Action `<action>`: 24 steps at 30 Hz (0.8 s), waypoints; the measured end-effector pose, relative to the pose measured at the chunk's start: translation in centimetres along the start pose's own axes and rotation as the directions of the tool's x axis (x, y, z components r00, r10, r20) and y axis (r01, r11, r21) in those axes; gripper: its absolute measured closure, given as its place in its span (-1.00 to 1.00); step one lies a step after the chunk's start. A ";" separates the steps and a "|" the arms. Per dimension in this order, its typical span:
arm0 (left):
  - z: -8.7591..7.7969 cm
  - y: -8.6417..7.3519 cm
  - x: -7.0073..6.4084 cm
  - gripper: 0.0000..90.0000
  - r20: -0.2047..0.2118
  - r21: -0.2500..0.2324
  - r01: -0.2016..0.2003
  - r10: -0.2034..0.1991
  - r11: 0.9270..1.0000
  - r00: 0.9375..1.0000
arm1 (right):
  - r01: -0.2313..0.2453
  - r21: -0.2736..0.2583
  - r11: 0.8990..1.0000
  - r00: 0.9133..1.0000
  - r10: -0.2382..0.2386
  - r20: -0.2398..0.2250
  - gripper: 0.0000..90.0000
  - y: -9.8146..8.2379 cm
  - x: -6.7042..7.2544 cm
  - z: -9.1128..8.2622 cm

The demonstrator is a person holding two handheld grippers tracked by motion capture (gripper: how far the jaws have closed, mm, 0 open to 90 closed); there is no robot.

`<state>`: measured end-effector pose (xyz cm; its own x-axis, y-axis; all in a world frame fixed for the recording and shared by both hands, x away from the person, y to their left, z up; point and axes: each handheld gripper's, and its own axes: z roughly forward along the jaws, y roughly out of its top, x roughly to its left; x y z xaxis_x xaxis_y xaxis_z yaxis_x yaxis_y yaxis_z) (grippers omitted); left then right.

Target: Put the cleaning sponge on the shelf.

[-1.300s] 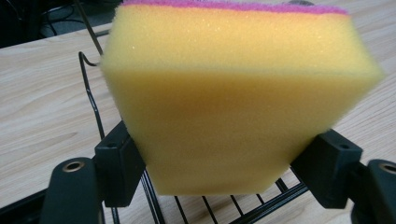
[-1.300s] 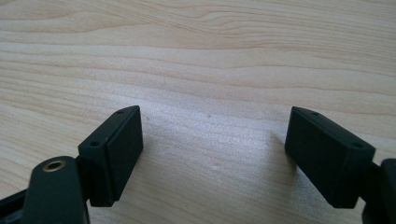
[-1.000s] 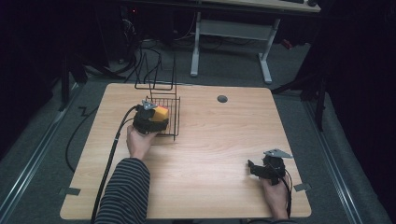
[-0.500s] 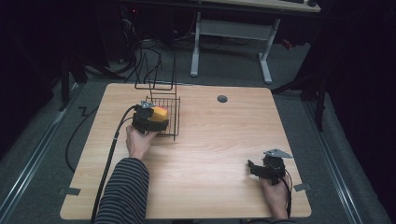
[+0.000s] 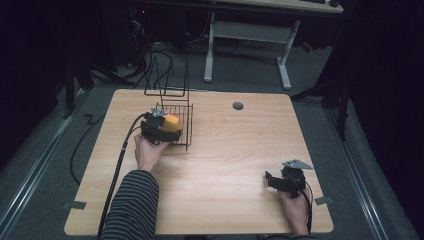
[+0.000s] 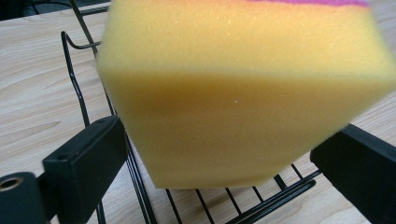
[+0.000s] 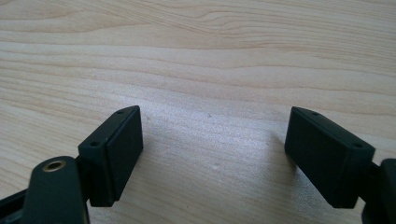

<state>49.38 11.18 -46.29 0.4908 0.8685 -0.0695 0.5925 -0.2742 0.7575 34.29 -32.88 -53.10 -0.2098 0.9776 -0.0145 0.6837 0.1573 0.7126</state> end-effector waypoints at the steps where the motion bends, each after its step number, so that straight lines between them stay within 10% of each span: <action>1: -0.1 0.0 0.0 -0.94 0.002 -0.001 -0.001 0.001 1.000 1.000 | 0.000 0.000 1.000 1.000 0.000 0.000 -0.57 0.0 0.0 0.0; 24: -2.5 -1.4 -0.1 -1.00 0.055 -0.043 -0.027 0.030 0.999 0.998 | 0.000 0.000 1.000 1.000 0.000 0.000 -0.57 0.0 0.0 0.0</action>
<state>46.85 12.49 -45.73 0.5426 0.8359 -0.0824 0.5505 -0.2799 0.7865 34.29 -32.88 -53.11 -0.2100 0.9776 -0.0147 0.6835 0.1576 0.7128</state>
